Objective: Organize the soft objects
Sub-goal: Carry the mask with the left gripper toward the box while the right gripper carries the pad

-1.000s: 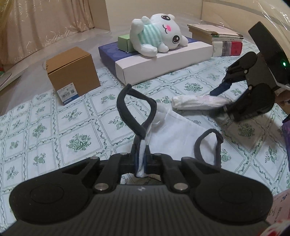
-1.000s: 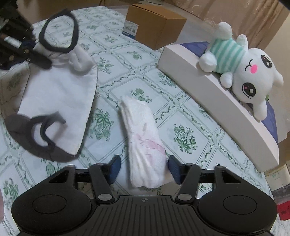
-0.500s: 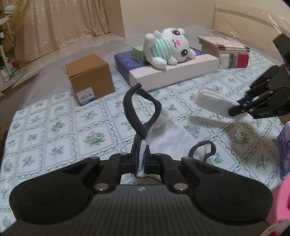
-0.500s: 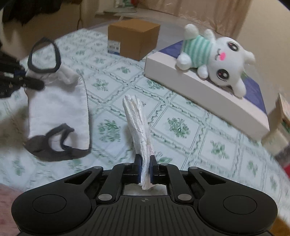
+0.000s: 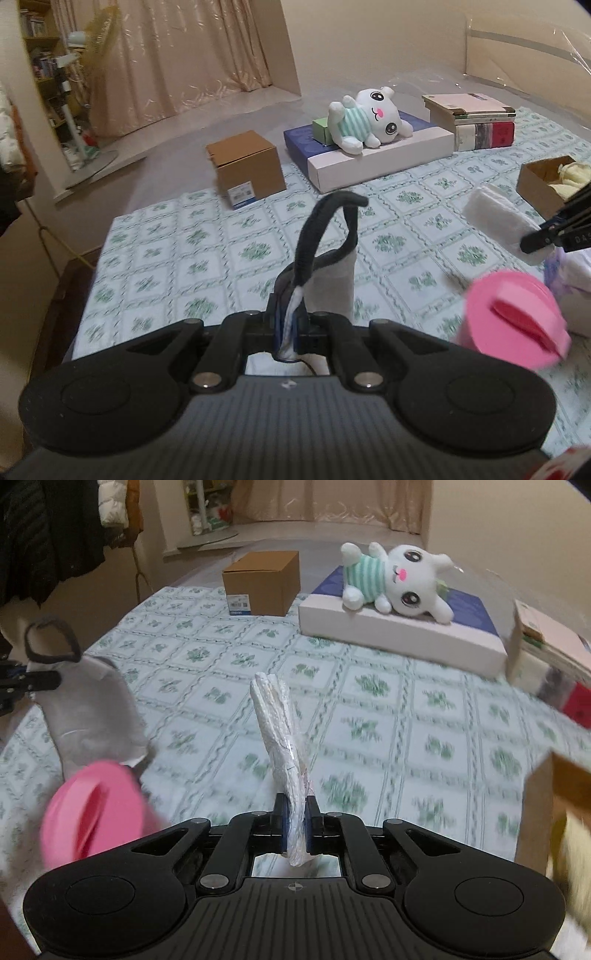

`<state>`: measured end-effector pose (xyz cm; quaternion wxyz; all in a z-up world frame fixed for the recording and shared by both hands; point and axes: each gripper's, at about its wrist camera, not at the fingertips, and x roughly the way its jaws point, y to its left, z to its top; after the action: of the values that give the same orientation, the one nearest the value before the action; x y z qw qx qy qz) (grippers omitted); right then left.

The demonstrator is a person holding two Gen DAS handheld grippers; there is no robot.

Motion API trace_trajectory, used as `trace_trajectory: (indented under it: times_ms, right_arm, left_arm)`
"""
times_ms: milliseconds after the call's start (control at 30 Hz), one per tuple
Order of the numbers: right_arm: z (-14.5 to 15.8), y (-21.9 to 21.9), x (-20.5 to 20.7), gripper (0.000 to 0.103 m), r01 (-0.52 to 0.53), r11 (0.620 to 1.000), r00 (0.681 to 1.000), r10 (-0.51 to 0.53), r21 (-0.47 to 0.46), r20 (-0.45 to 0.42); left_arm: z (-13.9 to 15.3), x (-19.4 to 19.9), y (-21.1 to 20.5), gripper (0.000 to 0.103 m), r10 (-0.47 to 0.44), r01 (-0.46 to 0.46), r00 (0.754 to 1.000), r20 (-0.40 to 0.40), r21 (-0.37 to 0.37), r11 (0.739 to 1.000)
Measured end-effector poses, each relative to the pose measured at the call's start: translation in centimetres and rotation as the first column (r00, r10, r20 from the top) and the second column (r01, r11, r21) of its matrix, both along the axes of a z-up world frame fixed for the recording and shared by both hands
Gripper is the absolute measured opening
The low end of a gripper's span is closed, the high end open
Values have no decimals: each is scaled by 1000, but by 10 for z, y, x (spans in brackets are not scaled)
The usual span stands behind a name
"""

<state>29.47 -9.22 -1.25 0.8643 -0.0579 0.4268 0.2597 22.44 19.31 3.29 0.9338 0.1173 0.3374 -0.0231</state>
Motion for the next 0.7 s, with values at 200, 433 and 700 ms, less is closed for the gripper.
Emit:
trace_trajectory:
  times_ms: [200, 433, 700]
  right_arm:
    - [7, -29, -55, 8, 97, 988, 995, -91, 124, -49]
    - [6, -62, -118, 8, 161, 965, 986, -146, 206, -85]
    - [6, -85, -173, 8, 152, 972, 988, -148, 180, -31]
  left_arm:
    - [9, -63, -3, 5, 28, -28, 999, 15, -13, 1000]
    - [15, -131, -10, 5, 72, -71, 997, 28, -27, 997]
    - [17, -184, -39, 5, 84, -83, 996, 37, -35, 996]
